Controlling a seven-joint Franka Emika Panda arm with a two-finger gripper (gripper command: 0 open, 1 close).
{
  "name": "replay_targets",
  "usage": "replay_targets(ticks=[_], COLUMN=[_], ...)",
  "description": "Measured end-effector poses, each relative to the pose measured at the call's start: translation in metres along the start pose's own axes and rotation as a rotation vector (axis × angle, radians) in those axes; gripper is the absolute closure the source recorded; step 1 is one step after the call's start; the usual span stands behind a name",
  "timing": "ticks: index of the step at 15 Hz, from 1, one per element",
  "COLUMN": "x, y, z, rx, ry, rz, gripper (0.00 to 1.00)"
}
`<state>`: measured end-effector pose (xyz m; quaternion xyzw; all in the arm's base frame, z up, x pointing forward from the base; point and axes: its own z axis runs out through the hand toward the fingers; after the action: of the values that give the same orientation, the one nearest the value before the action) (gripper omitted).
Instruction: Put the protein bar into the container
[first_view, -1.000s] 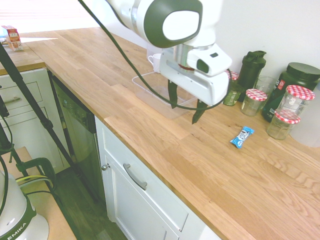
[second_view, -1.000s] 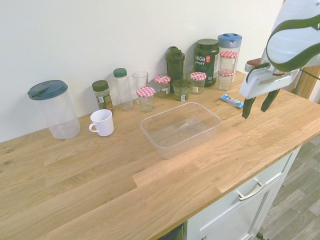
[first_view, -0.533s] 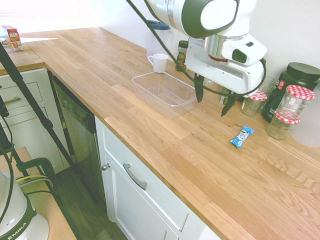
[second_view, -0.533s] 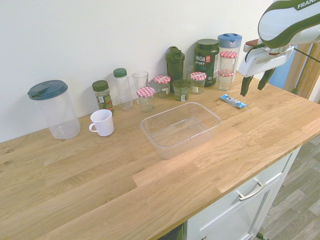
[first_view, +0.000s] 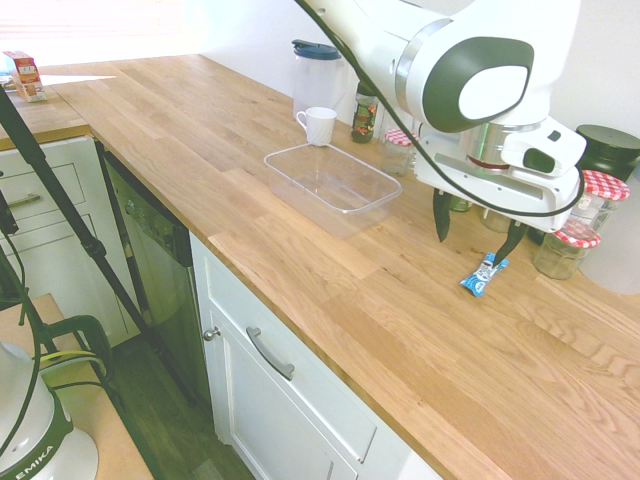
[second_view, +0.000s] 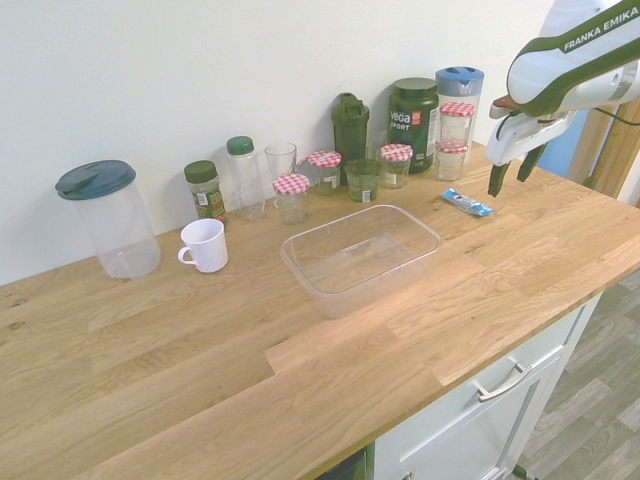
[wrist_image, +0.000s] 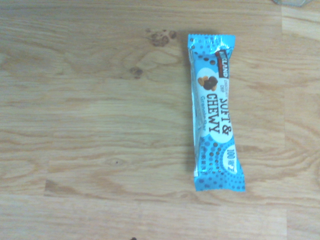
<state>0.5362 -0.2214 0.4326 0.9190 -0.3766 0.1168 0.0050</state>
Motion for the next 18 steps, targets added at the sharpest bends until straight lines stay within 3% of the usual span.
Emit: replay_targets(ticks=[16, 17, 18], x=[0.047, 0.047, 0.048], y=[-0.031, -0.030, -0.030], z=[0.085, 0.088, 0.089], rx=[-0.032, -0.032, -0.031], ry=[-0.035, -0.038, -0.039], rz=[0.004, 0.005, 0.004], gripper=[0.00, 1.00, 1.00])
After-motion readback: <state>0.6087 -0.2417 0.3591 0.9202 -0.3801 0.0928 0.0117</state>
